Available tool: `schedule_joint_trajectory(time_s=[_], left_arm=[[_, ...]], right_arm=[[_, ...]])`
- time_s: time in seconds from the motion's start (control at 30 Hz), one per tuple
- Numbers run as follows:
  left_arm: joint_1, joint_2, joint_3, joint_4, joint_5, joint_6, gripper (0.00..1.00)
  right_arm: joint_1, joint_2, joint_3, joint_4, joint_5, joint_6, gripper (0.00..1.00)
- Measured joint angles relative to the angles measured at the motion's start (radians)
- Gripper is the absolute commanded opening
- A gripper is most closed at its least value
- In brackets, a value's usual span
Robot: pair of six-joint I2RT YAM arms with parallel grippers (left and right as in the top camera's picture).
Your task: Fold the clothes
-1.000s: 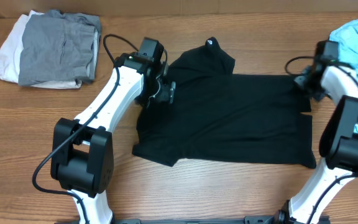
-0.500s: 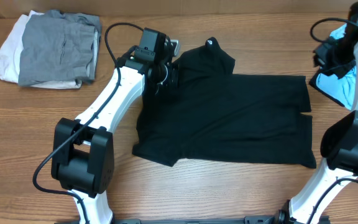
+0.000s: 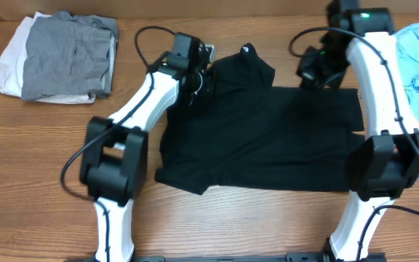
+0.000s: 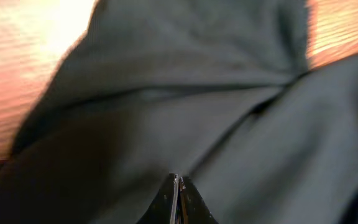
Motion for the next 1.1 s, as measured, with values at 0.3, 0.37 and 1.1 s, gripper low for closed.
schedule_joint_trajectory(time_s=[0.3, 0.37, 1.1], left_arm=[[0.001, 0.163, 0.192, -0.010, 0.004, 0.000, 0.04], [0.002, 0.175, 0.223, -0.008, 0.006, 0.000, 0.04], [0.024, 0.282, 0.286, 0.049, 0.014, 0.000, 0.04]], right_arm=[[0.119, -0.002, 0.000, -0.085, 0.035, -0.002, 0.04], [0.147, -0.006, 0.000, -0.090, 0.056, -0.002, 0.04], [0.273, -0.030, 0.000, -0.135, 0.201, 0.093, 0.04]])
